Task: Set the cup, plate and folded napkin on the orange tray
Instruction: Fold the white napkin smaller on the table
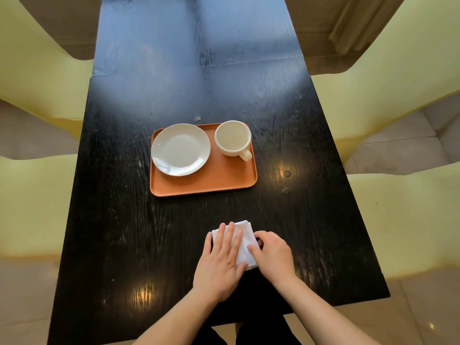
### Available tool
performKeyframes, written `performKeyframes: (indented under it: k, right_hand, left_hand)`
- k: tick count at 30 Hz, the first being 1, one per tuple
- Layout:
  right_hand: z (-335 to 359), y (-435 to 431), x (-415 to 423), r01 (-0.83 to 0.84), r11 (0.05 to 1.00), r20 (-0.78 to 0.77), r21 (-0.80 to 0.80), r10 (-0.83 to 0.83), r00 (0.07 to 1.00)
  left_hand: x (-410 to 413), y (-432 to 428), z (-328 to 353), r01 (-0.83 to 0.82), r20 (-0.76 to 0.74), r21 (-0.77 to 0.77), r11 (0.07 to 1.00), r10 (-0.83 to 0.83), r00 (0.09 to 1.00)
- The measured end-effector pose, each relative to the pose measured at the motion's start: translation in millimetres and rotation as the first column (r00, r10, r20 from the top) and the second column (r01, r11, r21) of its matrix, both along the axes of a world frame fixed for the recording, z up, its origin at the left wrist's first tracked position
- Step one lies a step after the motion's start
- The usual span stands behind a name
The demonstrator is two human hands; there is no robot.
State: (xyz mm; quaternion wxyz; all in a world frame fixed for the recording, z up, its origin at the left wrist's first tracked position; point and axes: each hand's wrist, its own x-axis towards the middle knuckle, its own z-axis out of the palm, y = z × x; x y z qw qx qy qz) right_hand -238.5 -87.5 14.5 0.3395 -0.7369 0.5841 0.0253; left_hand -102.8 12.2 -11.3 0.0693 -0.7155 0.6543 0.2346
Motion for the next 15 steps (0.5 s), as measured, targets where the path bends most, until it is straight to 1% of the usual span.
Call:
performKeyframes:
  k: [3,6,9,11,15]
  right_hand:
    - [3,-3,5,0.032,0.999,-0.042,0.015,-0.031,0.999]
    - [7,-8,11,0.081,0.994,-0.091,0.067,-0.075,0.993]
    - [10,-12,13,0.130,0.983,-0.134,0.130,-0.112,0.985]
    - [11,-13,15,0.160,0.974,-0.149,0.159,-0.136,0.979]
    - [11,-11,18,0.207,0.964,-0.134,0.169,-0.186,0.973]
  left_hand:
    - [1,-2,3,0.004,-0.020,0.005,1.000,-0.004,1.000]
    - [6,1,8,-0.031,-0.032,-0.045,0.999,0.030,0.999]
    - [19,14,11,-0.188,-0.034,-0.105,0.977,0.185,0.982]
    - [34,23,10,-0.280,-0.016,-0.087,0.956,0.280,0.960]
    - [62,28,3,-0.351,0.049,-0.049,0.935,0.353,0.934]
